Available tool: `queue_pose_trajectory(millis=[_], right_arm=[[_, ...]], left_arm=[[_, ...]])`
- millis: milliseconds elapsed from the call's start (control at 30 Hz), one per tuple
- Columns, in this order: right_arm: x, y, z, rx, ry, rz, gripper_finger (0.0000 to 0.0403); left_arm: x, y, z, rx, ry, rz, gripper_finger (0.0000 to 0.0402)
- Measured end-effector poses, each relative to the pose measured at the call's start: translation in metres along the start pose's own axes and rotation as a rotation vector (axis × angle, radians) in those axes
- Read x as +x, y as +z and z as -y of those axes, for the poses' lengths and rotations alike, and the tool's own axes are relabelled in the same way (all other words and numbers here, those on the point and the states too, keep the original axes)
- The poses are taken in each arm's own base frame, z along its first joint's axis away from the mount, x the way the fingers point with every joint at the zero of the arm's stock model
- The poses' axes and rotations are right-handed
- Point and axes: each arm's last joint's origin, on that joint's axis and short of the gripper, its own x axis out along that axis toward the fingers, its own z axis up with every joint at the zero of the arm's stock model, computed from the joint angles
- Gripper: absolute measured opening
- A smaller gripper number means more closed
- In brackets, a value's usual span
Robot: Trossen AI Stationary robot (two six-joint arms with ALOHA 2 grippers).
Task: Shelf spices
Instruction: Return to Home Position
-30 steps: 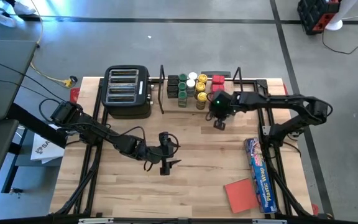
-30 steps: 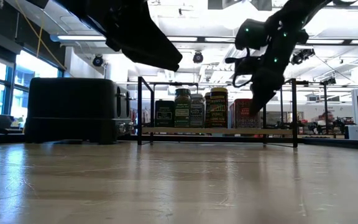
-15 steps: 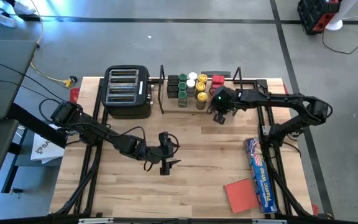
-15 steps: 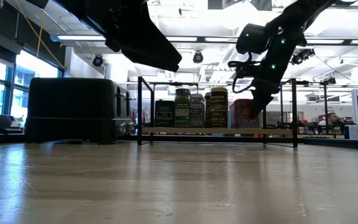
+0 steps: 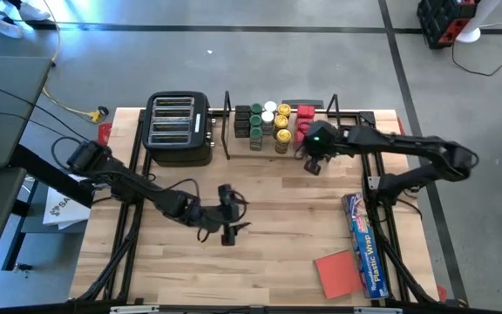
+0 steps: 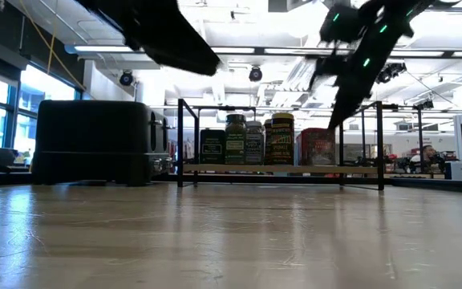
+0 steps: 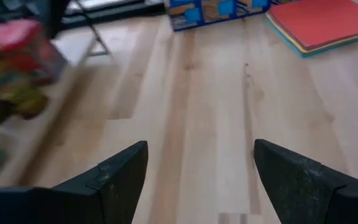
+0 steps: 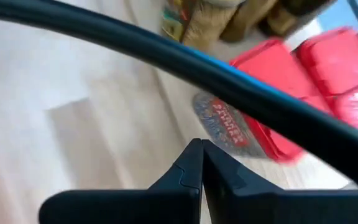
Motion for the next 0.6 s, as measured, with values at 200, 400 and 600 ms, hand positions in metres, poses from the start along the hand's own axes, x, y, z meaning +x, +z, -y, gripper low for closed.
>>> queue_pose_trajectory(millis=[200, 400, 600], right_arm=[[-0.074, -0.019, -0.003, 0.007, 0.126, 0.196, 0.0000], [-0.137, -0.062, -0.007, 0.088, 0.370, 0.461, 0.0000], [-0.158, -0.113, -0.010, 0.204, 0.561, 0.642, 0.0000]], left_arm=[[-0.050, 0.014, -0.016, 0.018, 0.071, -0.006, 0.0284], [-0.111, 0.001, -0.058, -0.067, 0.081, 0.104, 0.0254], [-0.156, -0.040, -0.100, -0.275, 0.048, 0.352, 0.0224]])
